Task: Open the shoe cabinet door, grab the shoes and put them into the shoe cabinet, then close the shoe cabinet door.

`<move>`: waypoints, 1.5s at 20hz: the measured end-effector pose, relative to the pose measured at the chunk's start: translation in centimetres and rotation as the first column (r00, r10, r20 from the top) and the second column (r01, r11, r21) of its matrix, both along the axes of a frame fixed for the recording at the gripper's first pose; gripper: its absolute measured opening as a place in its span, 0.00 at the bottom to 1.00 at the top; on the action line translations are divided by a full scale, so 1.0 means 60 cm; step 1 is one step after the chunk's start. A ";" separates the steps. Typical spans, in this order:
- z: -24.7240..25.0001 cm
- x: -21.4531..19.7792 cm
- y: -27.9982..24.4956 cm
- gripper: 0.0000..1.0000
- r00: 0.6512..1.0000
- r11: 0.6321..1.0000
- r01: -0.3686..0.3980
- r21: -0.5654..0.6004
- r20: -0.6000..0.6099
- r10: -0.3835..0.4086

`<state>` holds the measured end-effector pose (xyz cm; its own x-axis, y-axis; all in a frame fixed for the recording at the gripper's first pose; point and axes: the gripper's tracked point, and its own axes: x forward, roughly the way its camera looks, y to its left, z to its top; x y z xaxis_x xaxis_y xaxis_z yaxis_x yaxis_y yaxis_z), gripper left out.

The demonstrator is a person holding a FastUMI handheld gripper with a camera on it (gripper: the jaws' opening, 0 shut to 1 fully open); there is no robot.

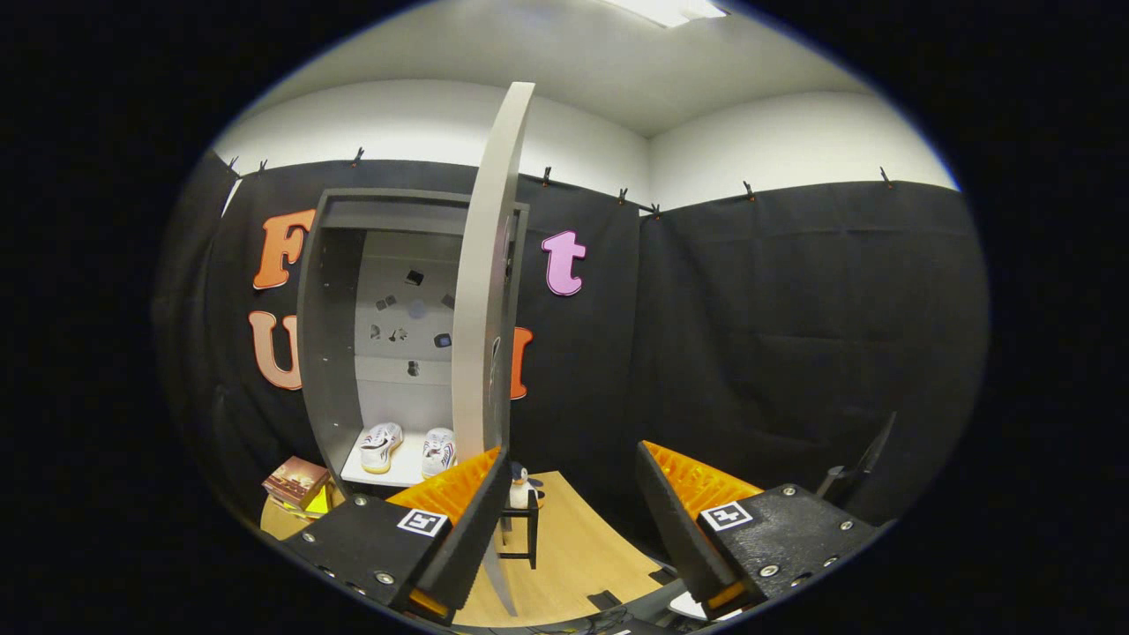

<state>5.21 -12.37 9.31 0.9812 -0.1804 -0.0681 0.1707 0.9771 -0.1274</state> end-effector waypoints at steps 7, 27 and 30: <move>-0.003 -0.003 0.044 0.87 0.999 0.999 -0.042 0.034 0.009 0.042; -0.045 0.201 0.455 0.92 0.914 0.909 -0.405 0.100 0.006 0.406; -0.046 0.242 0.493 0.92 0.908 0.901 -0.418 0.115 0.024 0.418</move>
<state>19.73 17.18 6.55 0.9645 0.2559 -0.0653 -0.2571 0.9663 -0.0096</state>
